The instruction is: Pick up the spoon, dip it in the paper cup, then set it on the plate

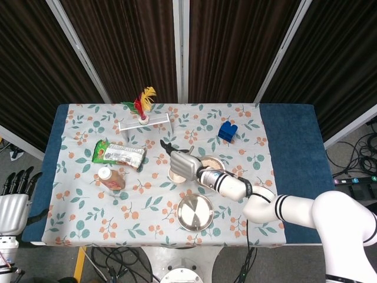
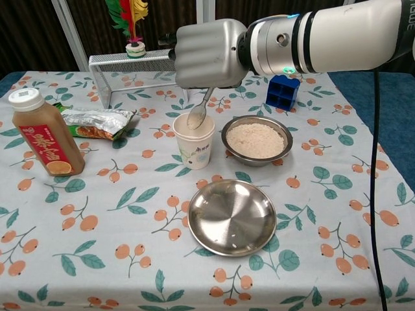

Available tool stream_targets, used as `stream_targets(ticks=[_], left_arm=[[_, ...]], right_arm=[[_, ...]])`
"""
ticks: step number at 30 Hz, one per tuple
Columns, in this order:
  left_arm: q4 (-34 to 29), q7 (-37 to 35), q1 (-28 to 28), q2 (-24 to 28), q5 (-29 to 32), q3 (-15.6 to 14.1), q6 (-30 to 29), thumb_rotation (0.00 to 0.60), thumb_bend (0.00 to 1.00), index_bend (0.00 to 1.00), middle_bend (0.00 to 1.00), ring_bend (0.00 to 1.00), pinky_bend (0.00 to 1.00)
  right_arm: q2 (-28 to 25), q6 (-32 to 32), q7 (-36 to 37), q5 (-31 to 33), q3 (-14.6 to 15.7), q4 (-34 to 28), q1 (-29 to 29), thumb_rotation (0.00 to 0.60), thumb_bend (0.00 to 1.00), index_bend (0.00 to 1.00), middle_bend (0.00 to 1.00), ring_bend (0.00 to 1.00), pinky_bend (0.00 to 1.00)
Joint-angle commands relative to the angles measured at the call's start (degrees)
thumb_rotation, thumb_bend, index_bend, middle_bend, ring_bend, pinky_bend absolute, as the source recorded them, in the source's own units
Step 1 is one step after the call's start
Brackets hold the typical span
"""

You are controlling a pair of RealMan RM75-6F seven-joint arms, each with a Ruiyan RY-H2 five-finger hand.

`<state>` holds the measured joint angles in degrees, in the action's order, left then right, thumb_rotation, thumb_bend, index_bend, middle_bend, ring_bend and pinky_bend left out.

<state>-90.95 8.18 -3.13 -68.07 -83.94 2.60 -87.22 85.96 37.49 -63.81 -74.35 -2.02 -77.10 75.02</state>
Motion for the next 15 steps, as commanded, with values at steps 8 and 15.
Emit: stream_targets(ticks=[8, 15], left_arm=[[0.51, -0.46, 0.3, -0.24, -0.27, -0.08, -0.45, 0.6, 0.03, 0.19, 0.14, 0.07, 0.07], [0.21, -0.11, 0.22, -0.26, -0.31, 0.09, -0.46, 0.6, 0.03, 0.19, 0.14, 0.07, 0.07]], right_arm=[[-0.01, -0.47, -8.37, 0.31, 1.46, -0.71, 1.67, 0.6, 0.33, 0.57, 0.55, 0.21, 0.0], [0.37, 0.33, -12.05, 2.55, 2.07, -1.06, 1.68, 0.6, 0.33, 0.58, 0.56, 0.21, 0.0]])
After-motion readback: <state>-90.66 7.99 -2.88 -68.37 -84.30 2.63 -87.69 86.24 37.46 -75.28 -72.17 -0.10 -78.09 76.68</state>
